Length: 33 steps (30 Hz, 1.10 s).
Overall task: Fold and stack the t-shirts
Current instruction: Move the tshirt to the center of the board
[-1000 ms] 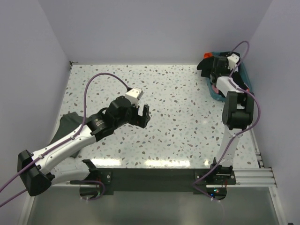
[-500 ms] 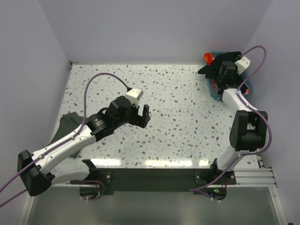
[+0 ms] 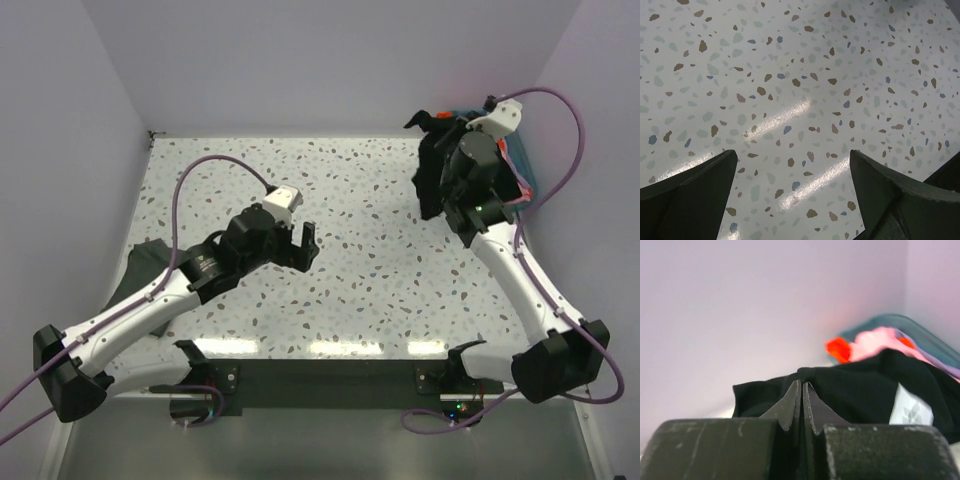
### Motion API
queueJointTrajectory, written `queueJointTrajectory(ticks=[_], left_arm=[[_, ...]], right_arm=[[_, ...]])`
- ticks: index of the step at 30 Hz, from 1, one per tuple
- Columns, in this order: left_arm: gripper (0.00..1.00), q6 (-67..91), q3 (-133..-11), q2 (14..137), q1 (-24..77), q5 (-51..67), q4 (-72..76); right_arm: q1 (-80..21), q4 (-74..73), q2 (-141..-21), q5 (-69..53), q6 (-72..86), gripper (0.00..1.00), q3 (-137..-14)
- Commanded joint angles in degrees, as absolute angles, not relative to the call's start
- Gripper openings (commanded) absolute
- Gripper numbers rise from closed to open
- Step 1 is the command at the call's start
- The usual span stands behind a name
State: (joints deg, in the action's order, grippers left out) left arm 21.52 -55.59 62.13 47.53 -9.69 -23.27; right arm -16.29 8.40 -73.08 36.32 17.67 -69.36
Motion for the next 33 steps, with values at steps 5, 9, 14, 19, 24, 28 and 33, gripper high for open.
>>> queueJointTrajectory(ticks=[5, 9, 14, 19, 24, 28, 33], left_arm=[[1.00, 25.13, -57.31, 57.31, 47.20, -15.46, -23.02], [1.00, 27.24, -56.43, 55.02, 47.20, -17.31, -22.85], [0.99, 29.44, -55.90, 53.61, 47.20, -18.54, -23.29], [0.99, 30.94, -55.20, 52.21, 47.20, -19.86, -23.29], [0.99, 32.25, -54.15, 51.94, 47.20, -22.32, -23.99], [0.99, 34.97, -52.39, 51.86, 46.85, -25.57, -25.48], [0.96, 38.75, -48.61, 52.20, 45.71, -26.46, -25.49]], right_arm=[[-26.61, 3.35, -66.62, 30.51, 17.40, 0.00, -81.37], [-31.02, -2.36, -69.25, 25.32, 18.72, 0.00, -91.72], [-35.77, -9.83, -75.40, 21.20, 18.19, 0.00, -105.27], [-39.80, -13.97, -81.90, 19.07, 18.63, 0.00, -117.41], [-41.40, -17.05, -86.22, 20.03, 19.42, 0.00, -123.49], [-40.79, -17.05, -85.26, 23.29, 20.82, 0.00, -116.04], [-31.67, -15.82, -82.36, 17.86, 33.00, 0.00, -94.17]])
